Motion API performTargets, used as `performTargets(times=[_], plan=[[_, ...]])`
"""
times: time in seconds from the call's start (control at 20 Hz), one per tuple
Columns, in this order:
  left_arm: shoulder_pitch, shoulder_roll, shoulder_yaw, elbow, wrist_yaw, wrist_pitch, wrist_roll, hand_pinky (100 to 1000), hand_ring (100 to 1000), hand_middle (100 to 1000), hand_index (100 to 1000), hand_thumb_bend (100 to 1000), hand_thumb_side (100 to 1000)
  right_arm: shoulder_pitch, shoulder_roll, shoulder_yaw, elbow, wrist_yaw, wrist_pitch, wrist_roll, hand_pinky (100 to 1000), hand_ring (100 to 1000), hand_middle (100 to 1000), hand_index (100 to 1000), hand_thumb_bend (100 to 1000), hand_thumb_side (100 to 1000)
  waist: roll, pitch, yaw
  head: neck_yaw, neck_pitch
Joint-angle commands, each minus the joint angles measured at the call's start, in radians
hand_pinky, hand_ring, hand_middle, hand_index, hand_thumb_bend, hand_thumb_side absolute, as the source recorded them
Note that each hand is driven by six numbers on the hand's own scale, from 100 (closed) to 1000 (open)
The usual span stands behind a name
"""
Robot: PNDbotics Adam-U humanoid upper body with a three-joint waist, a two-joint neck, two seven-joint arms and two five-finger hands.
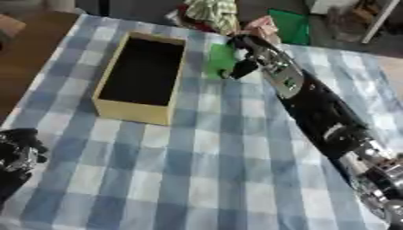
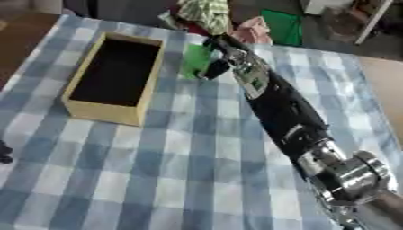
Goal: Pick up objects on the table and place them in the box.
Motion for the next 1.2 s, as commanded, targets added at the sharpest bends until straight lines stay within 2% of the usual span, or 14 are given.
performTargets(times=[0.05, 0.35, 0.85, 1.2], plan=[[-0.011, 0.012, 0.001, -0.015, 0.002, -0.002, -0.001, 537, 561, 499, 658, 100, 247, -0.015, -0.010, -0.006, -0.007, -0.009, -0.006, -0.033, 828, 899, 463, 645, 389, 100, 0.011, -0.017, -0.002, -0.003, -0.005], [-0.007, 0.011, 0.002, -0.014, 0.002, -0.002, -0.001, 538, 561, 498, 658, 100, 247, -0.018, -0.009, 0.015, -0.067, -0.009, -0.022, -0.077, 824, 883, 413, 558, 351, 100, 0.012, -0.023, -0.005, -0.007, -0.003], [-0.003, 0.010, 0.001, -0.013, 0.002, -0.002, -0.001, 538, 561, 498, 657, 100, 247, -0.041, 0.006, 0.097, -0.319, -0.016, -0.061, -0.009, 828, 878, 406, 550, 337, 100, 0.015, -0.033, -0.004, -0.015, 0.007], [-0.004, 0.009, -0.003, -0.013, 0.003, -0.002, -0.004, 538, 560, 497, 657, 100, 247, -0.048, 0.014, 0.114, -0.367, -0.024, -0.054, 0.014, 836, 880, 417, 559, 343, 100, 0.017, -0.035, 0.003, -0.026, 0.010]])
